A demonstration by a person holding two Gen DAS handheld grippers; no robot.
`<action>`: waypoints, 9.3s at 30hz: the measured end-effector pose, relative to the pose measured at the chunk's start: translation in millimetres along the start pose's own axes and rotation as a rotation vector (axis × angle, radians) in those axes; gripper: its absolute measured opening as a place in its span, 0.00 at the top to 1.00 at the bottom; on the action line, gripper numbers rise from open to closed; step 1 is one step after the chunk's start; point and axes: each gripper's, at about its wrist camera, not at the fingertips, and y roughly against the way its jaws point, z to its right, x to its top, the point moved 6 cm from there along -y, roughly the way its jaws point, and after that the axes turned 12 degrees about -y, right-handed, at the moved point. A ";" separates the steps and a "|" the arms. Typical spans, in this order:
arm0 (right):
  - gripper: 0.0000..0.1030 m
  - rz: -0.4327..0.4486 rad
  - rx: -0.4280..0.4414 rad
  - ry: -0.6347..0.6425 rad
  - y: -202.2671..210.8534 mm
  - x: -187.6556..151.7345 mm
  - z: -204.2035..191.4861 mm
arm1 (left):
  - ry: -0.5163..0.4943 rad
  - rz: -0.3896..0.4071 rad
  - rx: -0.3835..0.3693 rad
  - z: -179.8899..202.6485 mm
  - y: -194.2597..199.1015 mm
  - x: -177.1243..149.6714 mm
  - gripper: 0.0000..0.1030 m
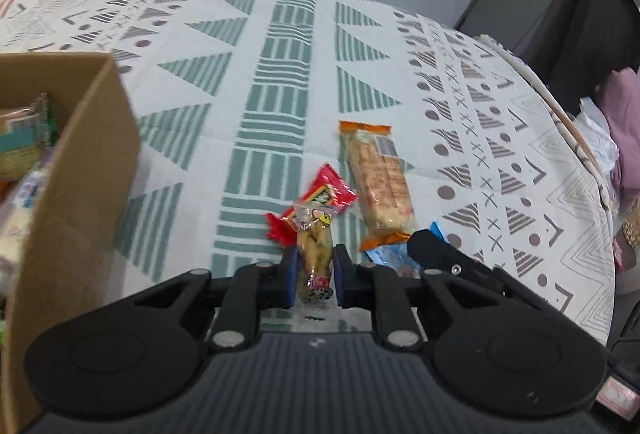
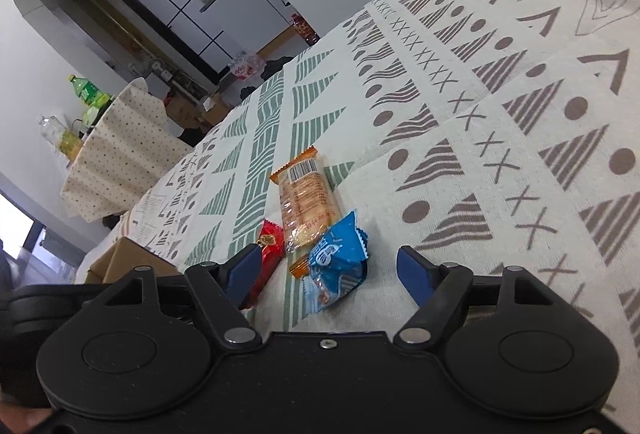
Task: Organize snacks
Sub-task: 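Grasp the small clear snack stick with the left gripper while the right grasps the blue packet, then carry the snack stick and blue packet over the box and release them inside, then move both grippers back toward the remaining red bar and biscuit pack, then grasp the red candy bar with the left gripper while the right grasps the orange biscuit pack, then lift the red candy bar and biscuit pack and carry them over the box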
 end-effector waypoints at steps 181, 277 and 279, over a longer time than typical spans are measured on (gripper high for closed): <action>0.28 0.052 -0.035 0.050 6.2 19.6 -0.9 | -0.127 -0.035 0.110 3.2 -47.3 15.6 0.63; 0.68 0.079 -0.105 0.211 107.7 -44.5 -127.5 | 0.146 0.205 0.050 -58.2 160.9 -18.7 0.77; 0.68 0.074 -0.092 0.209 106.4 -47.0 -135.8 | 0.172 0.219 0.056 -69.1 167.9 -18.8 0.77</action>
